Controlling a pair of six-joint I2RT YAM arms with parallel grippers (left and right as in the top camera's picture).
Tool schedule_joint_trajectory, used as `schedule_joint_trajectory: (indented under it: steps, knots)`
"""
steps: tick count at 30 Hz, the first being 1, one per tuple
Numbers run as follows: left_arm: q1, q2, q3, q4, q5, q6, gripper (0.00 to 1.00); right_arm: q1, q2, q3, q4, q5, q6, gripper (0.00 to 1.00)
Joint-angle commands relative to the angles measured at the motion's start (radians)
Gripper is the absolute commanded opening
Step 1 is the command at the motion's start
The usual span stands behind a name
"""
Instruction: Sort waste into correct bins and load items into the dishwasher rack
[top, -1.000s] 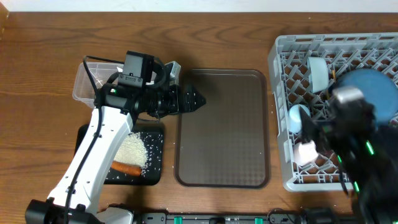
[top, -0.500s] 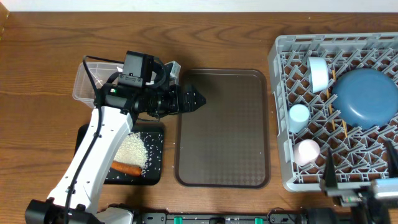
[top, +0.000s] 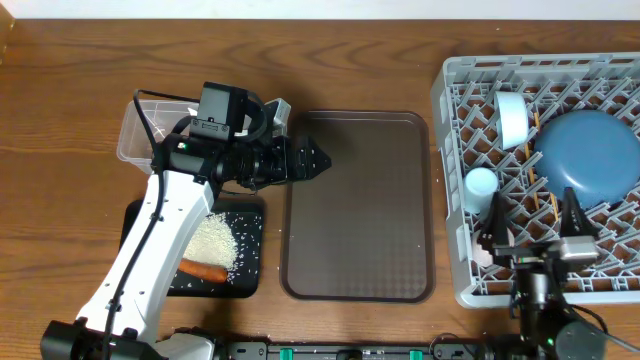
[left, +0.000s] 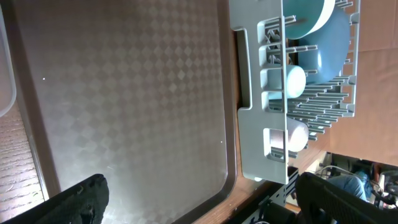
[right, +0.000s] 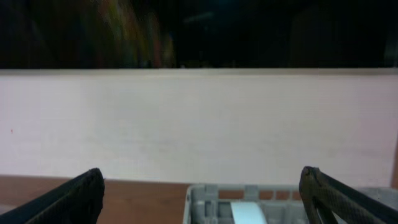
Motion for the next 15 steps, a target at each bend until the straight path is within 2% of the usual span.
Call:
schedule_joint_trajectory:
  steps: [1,5,15]
  knots:
    - [0.003,-0.009,0.006,-0.001,-0.009,0.009,0.98,-0.007,-0.009,-0.09,0.067,-0.002,0.044,0.99]
    - [0.003,-0.009,0.006,-0.001,-0.009,0.009,0.98,-0.007,-0.01,-0.16,0.089,-0.003,0.044,0.99]
    - [0.003,-0.009,0.006,-0.001,-0.009,0.009,0.98,-0.007,-0.01,-0.158,-0.229,0.002,-0.007,0.99]
